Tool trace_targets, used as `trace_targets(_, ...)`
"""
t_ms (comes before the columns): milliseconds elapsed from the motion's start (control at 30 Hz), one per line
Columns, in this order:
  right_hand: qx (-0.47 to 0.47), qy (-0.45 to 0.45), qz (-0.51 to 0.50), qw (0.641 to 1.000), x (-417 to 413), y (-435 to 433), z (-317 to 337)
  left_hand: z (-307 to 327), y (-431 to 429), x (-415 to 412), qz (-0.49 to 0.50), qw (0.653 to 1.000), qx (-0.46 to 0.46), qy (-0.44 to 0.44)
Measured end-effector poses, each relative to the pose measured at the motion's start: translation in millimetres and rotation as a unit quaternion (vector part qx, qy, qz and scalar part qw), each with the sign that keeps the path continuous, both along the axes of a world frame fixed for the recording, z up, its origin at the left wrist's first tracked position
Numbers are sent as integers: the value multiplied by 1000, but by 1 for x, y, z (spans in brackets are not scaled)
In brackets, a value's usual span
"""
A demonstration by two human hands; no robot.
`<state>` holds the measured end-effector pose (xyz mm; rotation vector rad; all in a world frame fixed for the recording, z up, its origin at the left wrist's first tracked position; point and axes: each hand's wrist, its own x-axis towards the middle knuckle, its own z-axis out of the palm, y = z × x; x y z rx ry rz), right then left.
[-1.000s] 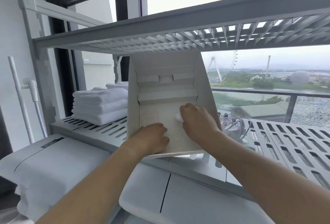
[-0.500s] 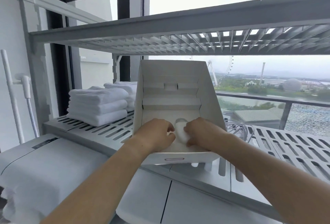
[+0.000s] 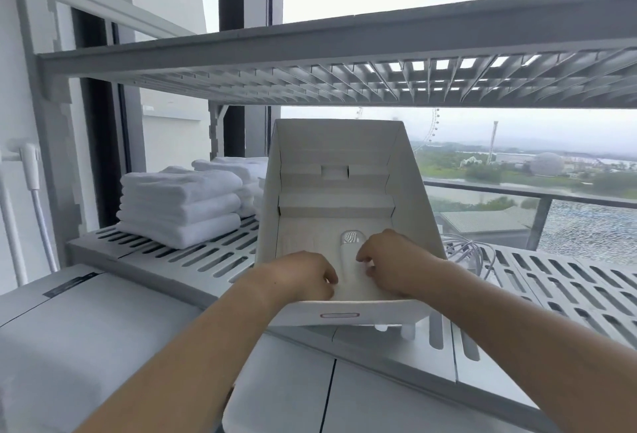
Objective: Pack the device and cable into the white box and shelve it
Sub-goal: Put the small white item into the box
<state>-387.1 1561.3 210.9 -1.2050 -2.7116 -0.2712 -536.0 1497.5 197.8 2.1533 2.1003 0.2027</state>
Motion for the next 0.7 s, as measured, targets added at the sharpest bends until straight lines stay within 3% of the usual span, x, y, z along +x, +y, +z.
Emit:
trace_targets(267,46,72,13,996,-4,4,27,21,18,-16,-24,999,-41,-14)
trace_targets(500,68,205,-24,976,-7,18,47,46,45,-28,-38,975,189,-113)
trace_targets(700,97,278,-31,955,1,16,55,57,44,-27,-84,959,249,-103)
